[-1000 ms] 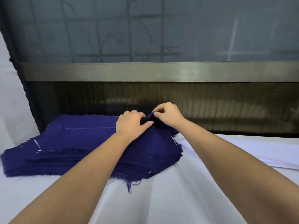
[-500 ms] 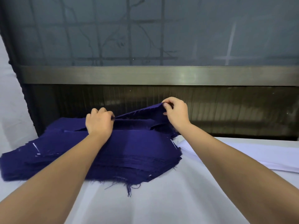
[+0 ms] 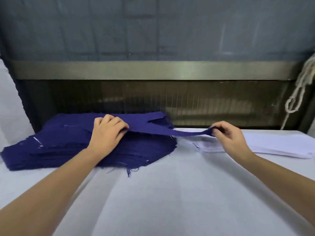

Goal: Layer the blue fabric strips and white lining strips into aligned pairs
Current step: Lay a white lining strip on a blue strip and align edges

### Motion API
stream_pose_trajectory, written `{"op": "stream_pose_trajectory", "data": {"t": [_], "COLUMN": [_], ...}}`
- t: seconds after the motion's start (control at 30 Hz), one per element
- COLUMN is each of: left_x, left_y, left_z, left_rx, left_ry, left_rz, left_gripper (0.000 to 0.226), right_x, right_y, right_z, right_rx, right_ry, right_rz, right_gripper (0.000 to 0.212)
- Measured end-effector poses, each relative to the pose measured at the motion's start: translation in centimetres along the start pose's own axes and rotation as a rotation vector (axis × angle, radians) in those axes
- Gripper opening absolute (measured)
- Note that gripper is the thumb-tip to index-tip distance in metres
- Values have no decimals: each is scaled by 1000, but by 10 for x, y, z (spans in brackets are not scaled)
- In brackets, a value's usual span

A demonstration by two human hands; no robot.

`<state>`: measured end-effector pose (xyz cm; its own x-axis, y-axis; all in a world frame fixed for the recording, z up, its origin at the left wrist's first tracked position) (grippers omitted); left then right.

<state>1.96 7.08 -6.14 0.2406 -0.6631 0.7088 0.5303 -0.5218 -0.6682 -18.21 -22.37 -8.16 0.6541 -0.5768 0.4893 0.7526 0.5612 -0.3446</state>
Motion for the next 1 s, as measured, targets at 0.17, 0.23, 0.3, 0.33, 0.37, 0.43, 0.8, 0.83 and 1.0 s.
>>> {"op": "stream_pose_trajectory", "data": {"t": [0.17, 0.23, 0.3, 0.33, 0.37, 0.43, 0.8, 0.83, 1.0], "left_x": [-12, -16, -18, -20, -21, -24, -39, -40, -41], "left_y": [-13, -16, -20, -22, -22, -24, -28, -27, -27], "left_z": [-38, -51, -64, -70, -76, -88, -98, -97, -101], "left_rx": [-17, -56, -92, -113, -138, -210, -399, -417, -644], "left_ry": [271, 403, 514, 551, 580, 603, 455, 431, 298], "left_rz": [43, 86, 127, 140, 159, 192, 313, 330, 451], "left_gripper": [13, 16, 17, 14, 8, 18, 19, 19, 43], "right_x": [-40, -49, -55, -57, -57, -58, -52, -52, -53], "right_y": [-40, -55, -69, -76, -81, -92, -124, -125, -116], "right_z": [-10, -14, -20, -23, -24, -27, -32, -32, -31], "right_rx": [-122, -170, -246, -292, -331, -391, -918, -996, -1399], "right_ry": [-10, 20, 64, 87, 114, 180, 425, 447, 296], "right_rz": [37, 51, 61, 66, 66, 54, 19, 35, 40], "right_gripper": [48, 50, 53, 52, 51, 42, 25, 22, 19]}}
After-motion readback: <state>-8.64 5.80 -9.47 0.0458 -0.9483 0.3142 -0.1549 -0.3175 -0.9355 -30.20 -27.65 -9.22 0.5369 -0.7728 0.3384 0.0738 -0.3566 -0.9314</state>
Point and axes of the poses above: each hand's wrist, its own x-axis towards the middle knuckle, its own y-axis out of the palm, z = x × y, the point moved 1 cm from there along x, towards the middle knuckle, and after that the axes turned 8 degrees about y, right-handed, at the moved point
